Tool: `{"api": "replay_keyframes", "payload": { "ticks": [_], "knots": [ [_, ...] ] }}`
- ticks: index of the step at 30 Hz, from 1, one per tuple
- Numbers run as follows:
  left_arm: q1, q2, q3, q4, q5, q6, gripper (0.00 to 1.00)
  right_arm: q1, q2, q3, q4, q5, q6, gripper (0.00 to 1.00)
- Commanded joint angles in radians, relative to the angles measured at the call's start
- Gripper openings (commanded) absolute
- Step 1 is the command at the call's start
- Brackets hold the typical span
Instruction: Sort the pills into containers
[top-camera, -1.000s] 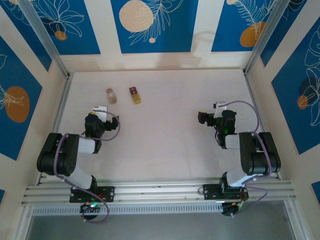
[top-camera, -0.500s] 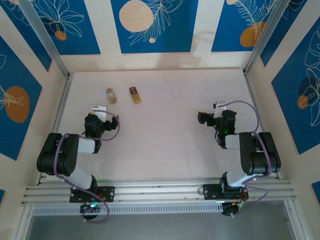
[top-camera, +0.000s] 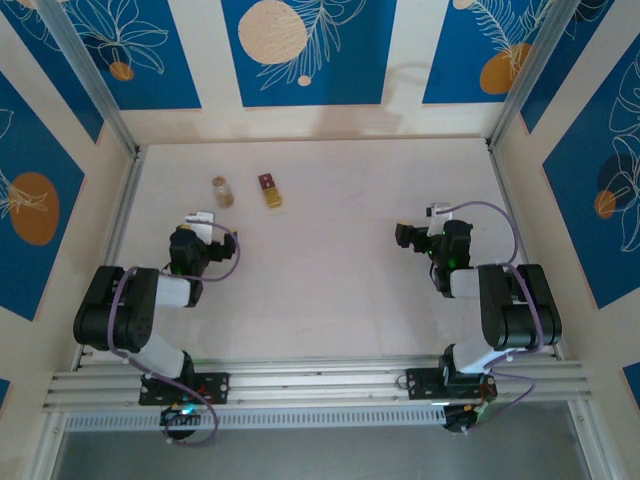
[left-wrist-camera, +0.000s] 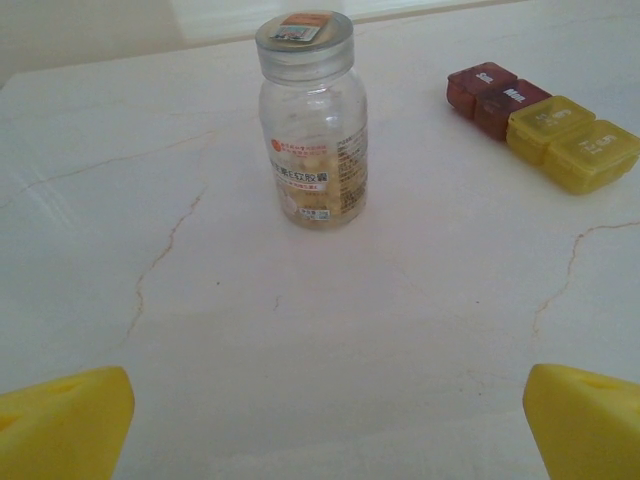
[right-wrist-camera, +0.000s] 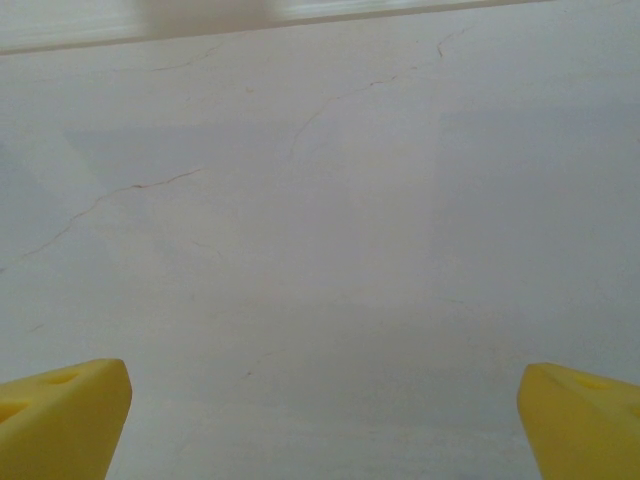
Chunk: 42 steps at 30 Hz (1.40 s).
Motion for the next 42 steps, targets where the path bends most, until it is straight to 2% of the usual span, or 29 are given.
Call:
{"api": "replay_keyframes", "payload": {
  "ticks": [1, 10, 20, 25, 27, 29, 30, 33, 36, 39, 42],
  "knots": [
    [-0.008, -0.032, -0.027, 0.055, -0.047, 0.004, 1.00, 0.013, -0.009, 0.006, 0.016, 0.018, -0.020, 0.99],
    [-0.066, -0.140, -0.083, 0.070, -0.191, 0.027, 1.00, 0.025, -0.046, 0.012, -0.021, 0.073, -0.011, 0.99],
    [-0.118, -0.331, -0.058, -0.143, -0.424, -0.040, 1.00, 0.062, -0.192, 0.137, -0.369, 0.337, 0.084, 0.99],
    [-0.122, -0.455, -0.027, -0.285, -0.517, -0.227, 1.00, 0.086, -0.238, 0.205, -0.515, 0.361, 0.143, 0.99],
    [-0.122, -0.486, -0.036, -0.280, -0.598, -0.342, 1.00, 0.099, -0.251, 0.226, -0.568, 0.354, 0.168, 0.99],
    [-0.122, -0.525, -0.045, -0.306, -0.678, -0.519, 1.00, 0.113, -0.259, 0.238, -0.602, 0.340, 0.190, 0.99],
    [-0.122, -0.541, -0.051, -0.308, -0.665, -0.550, 1.00, 0.119, -0.262, 0.243, -0.615, 0.323, 0.198, 0.99],
    [-0.122, -0.591, -0.051, -0.318, -0.531, -0.522, 1.00, 0.151, -0.267, 0.261, -0.645, 0.255, 0.206, 0.99],
    [-0.122, -0.622, -0.008, -0.439, -0.448, -0.550, 1.00, 0.210, -0.260, 0.293, -0.669, 0.221, 0.187, 0.99],
    [-0.122, -0.605, 0.056, -0.530, -0.328, -0.547, 1.00, 0.273, -0.246, 0.322, -0.683, 0.224, 0.165, 0.99],
    [-0.121, -0.545, 0.133, -0.613, -0.209, -0.557, 1.00, 0.304, -0.238, 0.330, -0.669, 0.161, 0.145, 0.99]
  ]
}}
